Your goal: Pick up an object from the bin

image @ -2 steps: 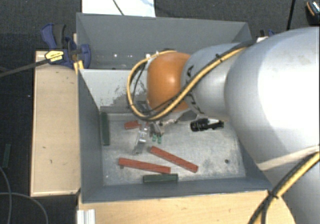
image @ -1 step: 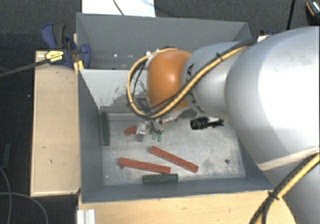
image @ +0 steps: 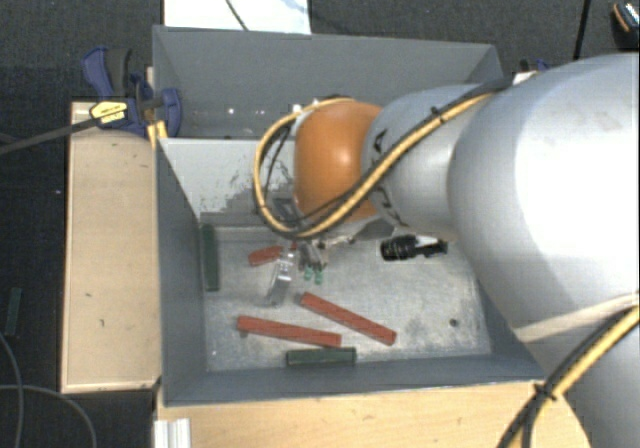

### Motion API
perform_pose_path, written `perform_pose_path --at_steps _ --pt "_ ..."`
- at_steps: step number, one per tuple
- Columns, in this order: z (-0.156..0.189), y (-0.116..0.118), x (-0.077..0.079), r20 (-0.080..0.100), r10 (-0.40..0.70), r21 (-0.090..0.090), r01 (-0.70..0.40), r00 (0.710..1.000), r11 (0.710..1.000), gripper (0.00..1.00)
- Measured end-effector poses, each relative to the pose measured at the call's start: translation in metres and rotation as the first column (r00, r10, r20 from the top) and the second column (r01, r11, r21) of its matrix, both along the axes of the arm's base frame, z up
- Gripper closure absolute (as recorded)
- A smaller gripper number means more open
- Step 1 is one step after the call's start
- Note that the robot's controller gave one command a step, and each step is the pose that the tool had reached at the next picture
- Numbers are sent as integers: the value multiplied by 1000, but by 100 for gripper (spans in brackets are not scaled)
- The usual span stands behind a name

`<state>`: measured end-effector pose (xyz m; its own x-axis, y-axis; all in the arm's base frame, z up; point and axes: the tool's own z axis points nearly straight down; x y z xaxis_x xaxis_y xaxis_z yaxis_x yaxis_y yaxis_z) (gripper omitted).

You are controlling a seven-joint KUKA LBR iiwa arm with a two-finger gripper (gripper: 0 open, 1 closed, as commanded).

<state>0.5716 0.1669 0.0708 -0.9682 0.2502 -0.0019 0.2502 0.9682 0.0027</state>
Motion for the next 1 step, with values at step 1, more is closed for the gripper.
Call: perform_pose_path --at_steps 1 --pt "2 0 1 4 -4 1 4 1000 1000 100"
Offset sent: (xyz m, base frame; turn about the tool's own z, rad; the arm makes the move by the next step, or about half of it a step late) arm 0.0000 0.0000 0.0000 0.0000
